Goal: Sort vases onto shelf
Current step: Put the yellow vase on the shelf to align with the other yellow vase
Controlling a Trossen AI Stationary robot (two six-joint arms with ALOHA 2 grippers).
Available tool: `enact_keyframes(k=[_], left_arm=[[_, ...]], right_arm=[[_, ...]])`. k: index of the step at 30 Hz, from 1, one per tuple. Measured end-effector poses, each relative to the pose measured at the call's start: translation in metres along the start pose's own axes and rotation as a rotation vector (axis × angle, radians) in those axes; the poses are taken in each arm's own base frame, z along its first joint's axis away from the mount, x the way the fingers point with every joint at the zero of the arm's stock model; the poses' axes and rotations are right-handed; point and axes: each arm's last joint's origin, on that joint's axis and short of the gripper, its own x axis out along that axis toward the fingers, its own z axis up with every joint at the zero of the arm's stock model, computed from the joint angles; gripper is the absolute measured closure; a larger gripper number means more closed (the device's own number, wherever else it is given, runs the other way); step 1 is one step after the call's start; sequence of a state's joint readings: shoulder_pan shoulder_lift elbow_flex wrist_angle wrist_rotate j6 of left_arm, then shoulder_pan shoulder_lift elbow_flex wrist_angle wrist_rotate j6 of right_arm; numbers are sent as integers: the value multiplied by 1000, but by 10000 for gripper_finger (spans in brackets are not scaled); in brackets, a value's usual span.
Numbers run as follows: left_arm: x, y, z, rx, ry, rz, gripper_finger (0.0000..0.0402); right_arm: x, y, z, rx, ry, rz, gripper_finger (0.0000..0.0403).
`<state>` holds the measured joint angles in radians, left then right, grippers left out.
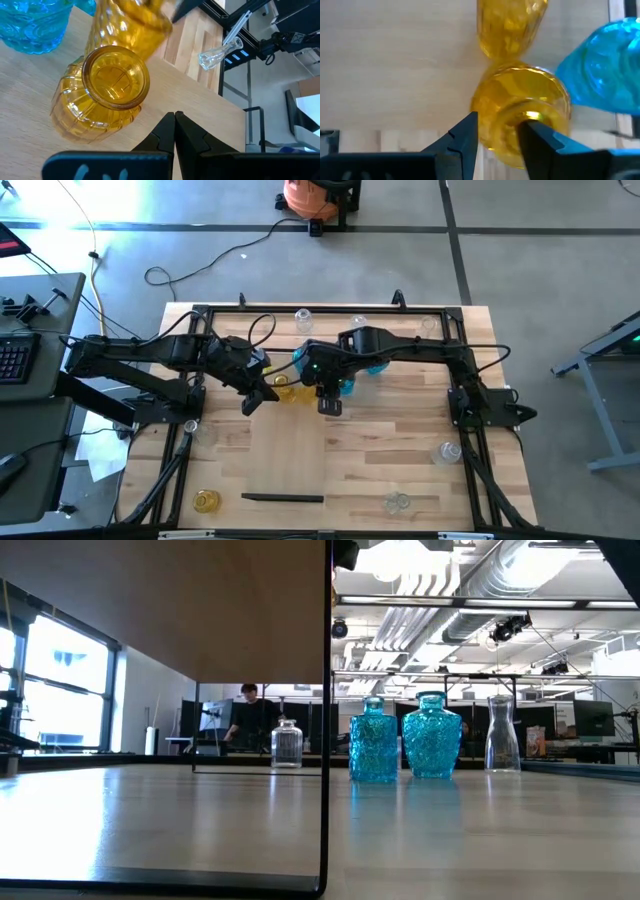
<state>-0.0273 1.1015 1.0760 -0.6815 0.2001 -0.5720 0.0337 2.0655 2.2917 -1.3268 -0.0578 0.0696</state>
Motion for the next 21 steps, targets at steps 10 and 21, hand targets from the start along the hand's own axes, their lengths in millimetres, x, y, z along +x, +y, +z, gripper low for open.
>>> enact_keyframes(k=[10, 21], left_arm=[[0, 0, 0, 0, 0, 0, 401], [0, 0, 1, 1, -6, -3, 401]], right_arm=[[-14, 4, 3, -3, -34, 16, 284], [-20, 3, 2, -1, -46, -5, 284]])
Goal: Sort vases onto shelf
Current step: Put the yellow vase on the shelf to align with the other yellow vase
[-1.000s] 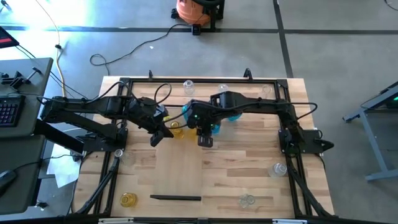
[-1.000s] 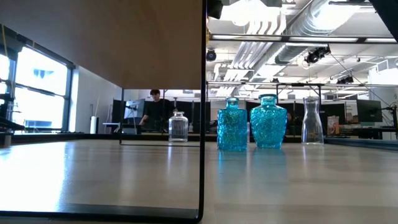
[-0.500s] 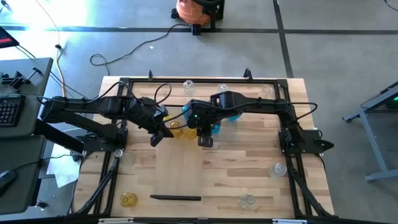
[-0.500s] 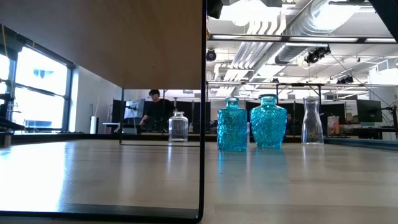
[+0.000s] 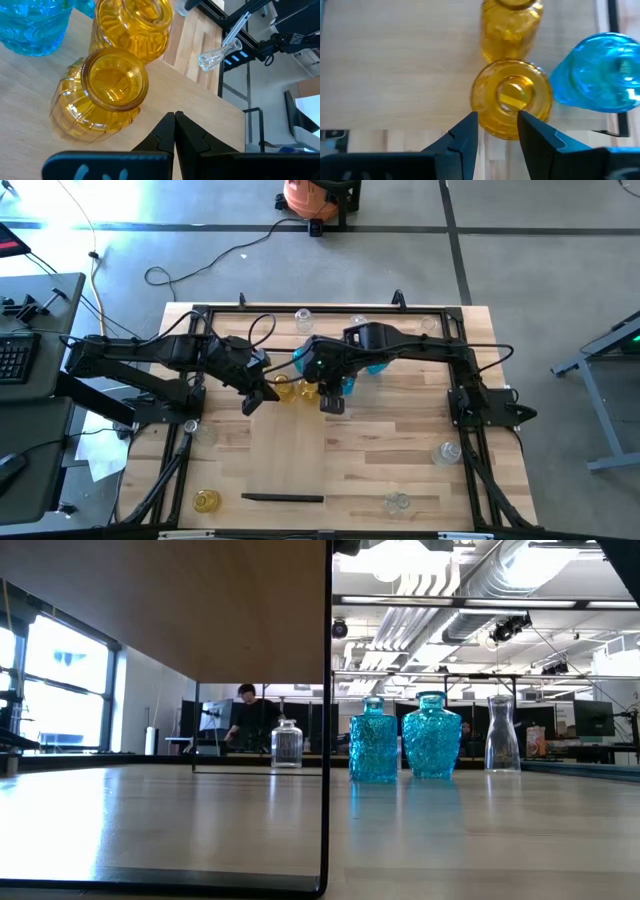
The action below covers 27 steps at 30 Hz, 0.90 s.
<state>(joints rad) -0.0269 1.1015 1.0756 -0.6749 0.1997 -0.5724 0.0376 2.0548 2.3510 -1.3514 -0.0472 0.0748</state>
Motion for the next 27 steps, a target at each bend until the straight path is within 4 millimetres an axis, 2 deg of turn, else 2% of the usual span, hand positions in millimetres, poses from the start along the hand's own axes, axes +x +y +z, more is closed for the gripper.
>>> enact_keyframes(k=[8, 15, 27], left_arm=[[0, 0, 0, 5, 1, 0, 401], [0, 1, -2, 48, 26, 15, 401], [0, 3, -5, 138, 52, 28, 401]], right_arm=[[-2, -1, -5, 60, 43, -29, 284], [-2, -3, -11, 78, 102, -132, 284], [-2, -3, -11, 81, 97, -133, 284]])
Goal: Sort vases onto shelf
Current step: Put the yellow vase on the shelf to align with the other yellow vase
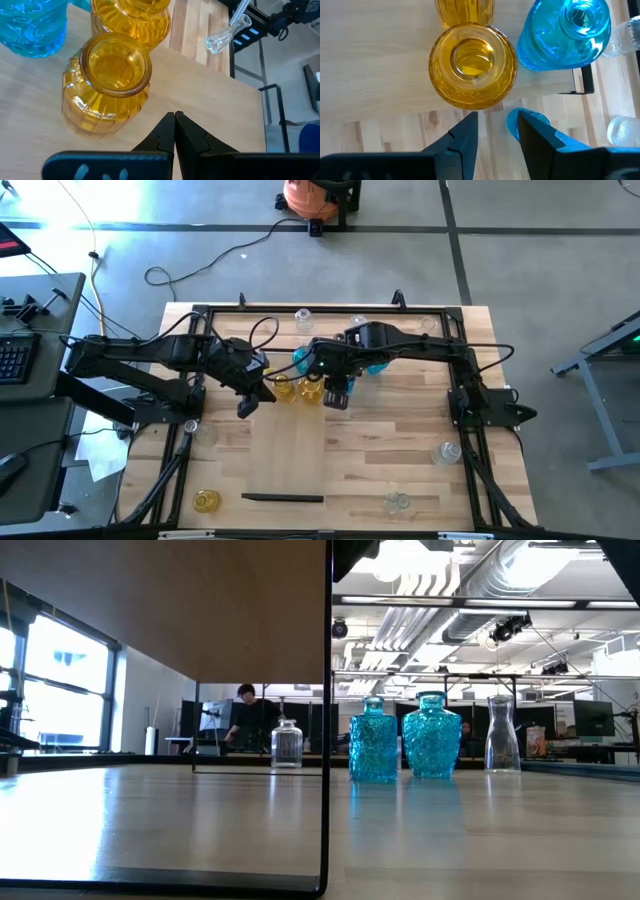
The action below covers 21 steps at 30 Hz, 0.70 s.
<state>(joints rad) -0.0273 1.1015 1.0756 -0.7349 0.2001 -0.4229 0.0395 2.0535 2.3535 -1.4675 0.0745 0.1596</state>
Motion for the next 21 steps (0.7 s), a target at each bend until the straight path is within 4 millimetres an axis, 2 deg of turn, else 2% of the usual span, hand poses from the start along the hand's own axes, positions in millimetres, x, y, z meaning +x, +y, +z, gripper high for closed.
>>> enact_keyframes(k=[5, 12, 15, 21], left_arm=[[0, 0, 0, 3, -5, -2, 401], [0, 0, 1, 0, -5, -2, 401], [0, 0, 1, 5, -5, -2, 401], [0, -1, 0, 27, 0, -18, 401]], right_arm=[[0, 0, 0, 1, 1, 1, 299], [0, -1, -5, 3, 48, -4, 392], [4, 0, -3, 6, 50, 3, 393], [25, 6, 1, -13, 99, 29, 399]])
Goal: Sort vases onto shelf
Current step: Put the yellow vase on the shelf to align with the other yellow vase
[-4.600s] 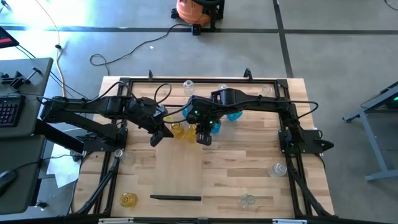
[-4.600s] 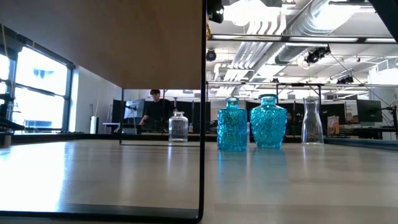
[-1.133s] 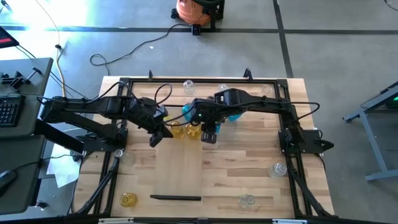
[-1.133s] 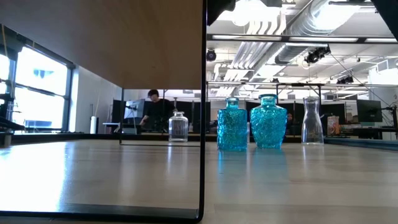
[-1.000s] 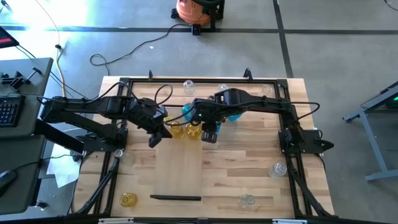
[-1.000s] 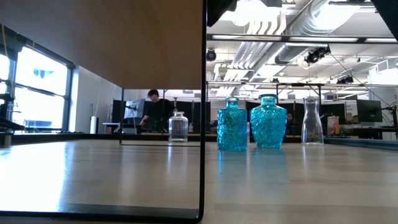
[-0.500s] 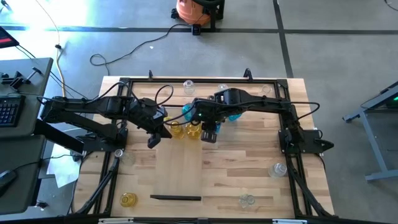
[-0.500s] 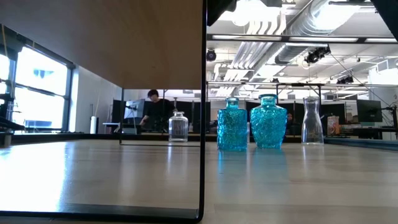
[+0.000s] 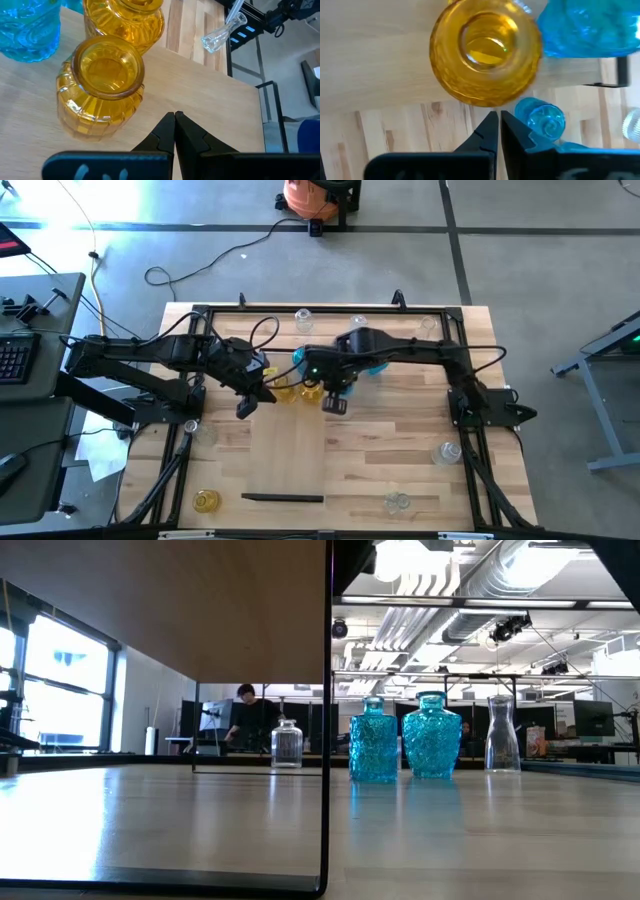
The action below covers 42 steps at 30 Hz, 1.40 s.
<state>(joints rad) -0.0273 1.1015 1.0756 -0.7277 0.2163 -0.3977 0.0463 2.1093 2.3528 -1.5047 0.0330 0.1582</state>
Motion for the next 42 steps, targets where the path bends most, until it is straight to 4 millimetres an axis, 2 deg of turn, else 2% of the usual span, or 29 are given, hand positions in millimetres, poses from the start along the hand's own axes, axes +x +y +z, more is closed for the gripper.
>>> enact_keyframes(k=[4, 23, 30, 36, 42], left_arm=[[0, 0, 0, 11, 7, -16, 401], [0, -3, 5, 65, -37, -62, 401], [-8, -4, -6, 50, 63, -126, 401], [-23, 2, -16, 117, 52, 49, 401], [-19, 11, -18, 169, 76, 244, 401]], right_arm=[[8, 1, 2, -10, 18, 6, 402], [8, 1, 5, -27, -9, 9, 403], [8, 1, 5, -27, -9, 9, 403], [8, 1, 5, -30, -9, 9, 403], [8, 0, 5, -33, -11, 11, 403]])
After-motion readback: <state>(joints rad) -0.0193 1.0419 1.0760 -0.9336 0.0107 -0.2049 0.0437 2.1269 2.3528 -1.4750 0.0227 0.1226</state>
